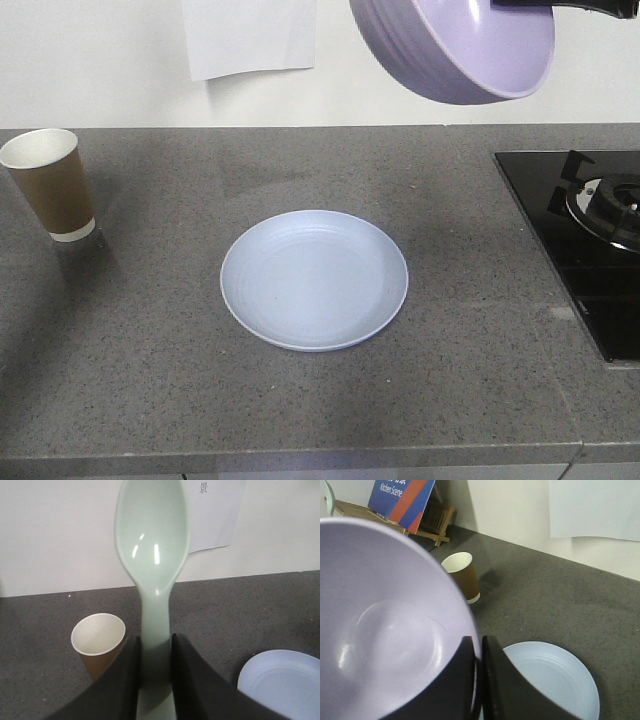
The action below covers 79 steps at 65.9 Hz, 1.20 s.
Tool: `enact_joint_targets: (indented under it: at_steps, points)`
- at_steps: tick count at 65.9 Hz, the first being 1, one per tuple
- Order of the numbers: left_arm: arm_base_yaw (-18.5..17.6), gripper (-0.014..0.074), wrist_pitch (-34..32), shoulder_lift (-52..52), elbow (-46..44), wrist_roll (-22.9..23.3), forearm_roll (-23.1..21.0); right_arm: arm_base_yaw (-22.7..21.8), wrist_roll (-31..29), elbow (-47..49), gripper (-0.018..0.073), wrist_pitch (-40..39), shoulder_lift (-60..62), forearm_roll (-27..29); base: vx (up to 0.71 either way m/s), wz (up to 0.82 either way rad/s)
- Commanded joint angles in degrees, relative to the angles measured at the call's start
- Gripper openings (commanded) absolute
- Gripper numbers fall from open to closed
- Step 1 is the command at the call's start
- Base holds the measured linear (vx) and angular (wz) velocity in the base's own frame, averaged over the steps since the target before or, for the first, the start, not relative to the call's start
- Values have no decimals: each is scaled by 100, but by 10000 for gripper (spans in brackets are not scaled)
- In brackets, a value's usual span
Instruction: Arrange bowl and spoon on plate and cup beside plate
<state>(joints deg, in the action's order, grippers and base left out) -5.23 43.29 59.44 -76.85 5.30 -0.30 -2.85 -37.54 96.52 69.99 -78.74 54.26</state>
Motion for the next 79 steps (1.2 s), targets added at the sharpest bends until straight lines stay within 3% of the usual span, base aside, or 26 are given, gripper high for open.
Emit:
enact_joint_targets:
  at_steps: [1, 79]
  points:
    - [-2, -6, -374, -50, -123, 2, -48, -4, -40, 134, -2, -238, 197, 343, 4, 0]
    - [-2, -6, -374, -50, -123, 2, -48, -4, -40, 134, -2, -238, 197, 343, 3, 0]
